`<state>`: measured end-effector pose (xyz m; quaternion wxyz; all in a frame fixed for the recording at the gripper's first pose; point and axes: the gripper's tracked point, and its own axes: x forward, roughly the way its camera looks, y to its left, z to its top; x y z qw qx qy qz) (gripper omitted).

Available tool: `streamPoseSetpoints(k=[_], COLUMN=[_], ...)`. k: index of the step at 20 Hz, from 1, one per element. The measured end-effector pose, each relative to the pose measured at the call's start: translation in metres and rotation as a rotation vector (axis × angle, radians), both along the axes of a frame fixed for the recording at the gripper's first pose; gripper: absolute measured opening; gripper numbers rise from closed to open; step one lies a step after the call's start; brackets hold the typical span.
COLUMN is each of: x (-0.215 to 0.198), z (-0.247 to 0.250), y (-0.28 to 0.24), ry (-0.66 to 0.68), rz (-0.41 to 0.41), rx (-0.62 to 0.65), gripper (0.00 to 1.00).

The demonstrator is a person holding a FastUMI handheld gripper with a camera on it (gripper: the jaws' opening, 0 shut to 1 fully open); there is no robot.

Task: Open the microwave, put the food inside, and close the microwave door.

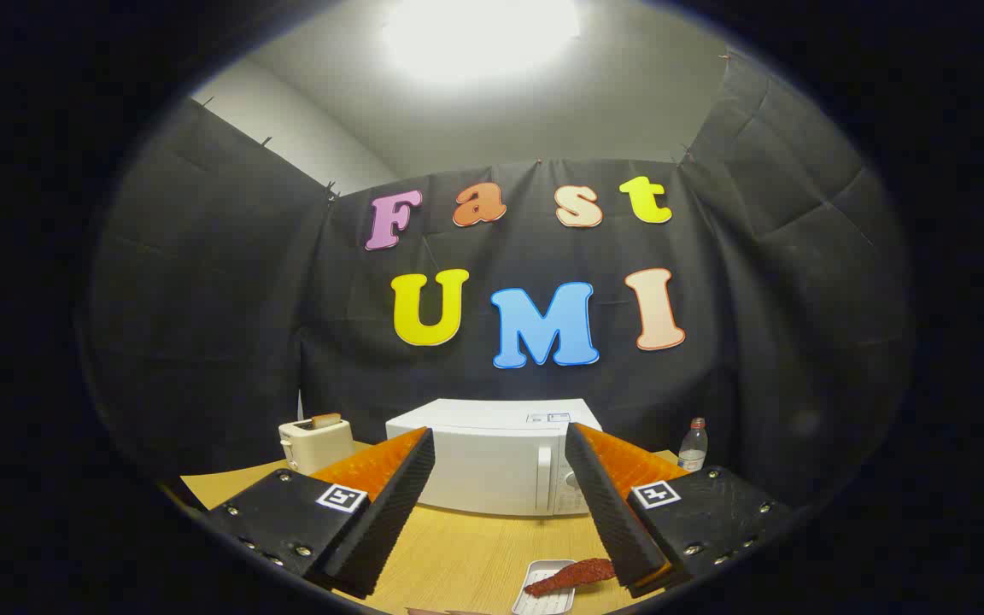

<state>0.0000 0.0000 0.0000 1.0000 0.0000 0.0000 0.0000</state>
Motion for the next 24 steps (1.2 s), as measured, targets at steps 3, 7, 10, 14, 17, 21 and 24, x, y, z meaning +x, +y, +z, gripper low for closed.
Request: streamPoseSetpoints(k=[3,7,10,14,17,21,24], x=[0.002,0.004,0.004,0.005,0.006,0.005,0.012], z=[-0.002,-0.003,-0.004,-0.003,0.002,0.014,0.003], y=[0.001,0.002,0.002,0.001,-0.003,0.006,-0.006], ry=[0.004,0.006,0.004,0.000,-0.016,-0.071,-0.052], rz=[0.001,0.000,-0.001,-0.008,-0.025,0.043,0.048], rx=[0.001,-0.001,0.003,0.003,0.037,0.197,0.290], gripper=[0.97,0.97,0.97,0.97,0.97,0.97,0.97])
